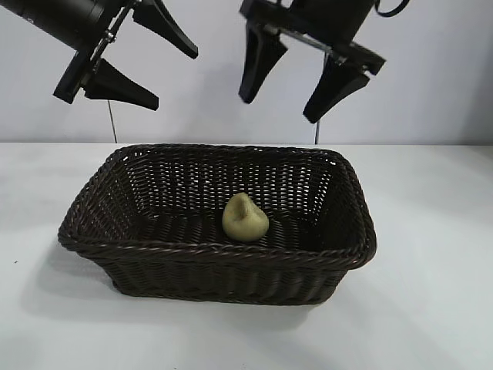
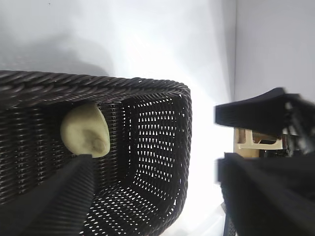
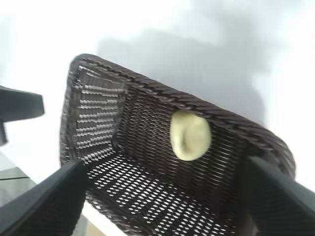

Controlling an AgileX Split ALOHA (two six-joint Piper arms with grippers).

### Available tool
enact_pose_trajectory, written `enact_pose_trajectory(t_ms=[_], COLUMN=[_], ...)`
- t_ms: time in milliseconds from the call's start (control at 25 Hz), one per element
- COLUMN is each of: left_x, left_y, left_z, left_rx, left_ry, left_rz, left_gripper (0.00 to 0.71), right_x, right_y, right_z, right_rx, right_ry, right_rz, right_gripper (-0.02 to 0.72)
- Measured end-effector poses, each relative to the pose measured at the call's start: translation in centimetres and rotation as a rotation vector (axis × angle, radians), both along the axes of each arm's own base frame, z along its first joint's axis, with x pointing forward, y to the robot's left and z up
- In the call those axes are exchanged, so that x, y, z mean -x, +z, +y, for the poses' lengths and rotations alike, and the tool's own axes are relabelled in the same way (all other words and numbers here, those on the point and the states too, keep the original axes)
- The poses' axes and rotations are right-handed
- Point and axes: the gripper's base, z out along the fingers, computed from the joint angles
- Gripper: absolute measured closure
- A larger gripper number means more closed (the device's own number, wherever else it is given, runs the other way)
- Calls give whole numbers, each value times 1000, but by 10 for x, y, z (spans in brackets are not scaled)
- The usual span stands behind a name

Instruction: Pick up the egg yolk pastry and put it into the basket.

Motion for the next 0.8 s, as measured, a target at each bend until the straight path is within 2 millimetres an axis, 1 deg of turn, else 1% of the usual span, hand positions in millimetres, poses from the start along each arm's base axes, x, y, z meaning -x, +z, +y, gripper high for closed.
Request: enact_pose_trajectory(t_ms=[320, 800], left_x=[0, 0], left_y=[0, 0], left_z=[0, 0], left_rx=[-2, -2], left_ry=[-1, -1], left_rz=[0, 0], left_gripper=[184, 184], right_x=[1, 1], right_y=[4, 4], right_z=[6, 7], right_rx=[-74, -79], right_ry=[2, 3], right_rz=[11, 12], right_gripper=[80, 80])
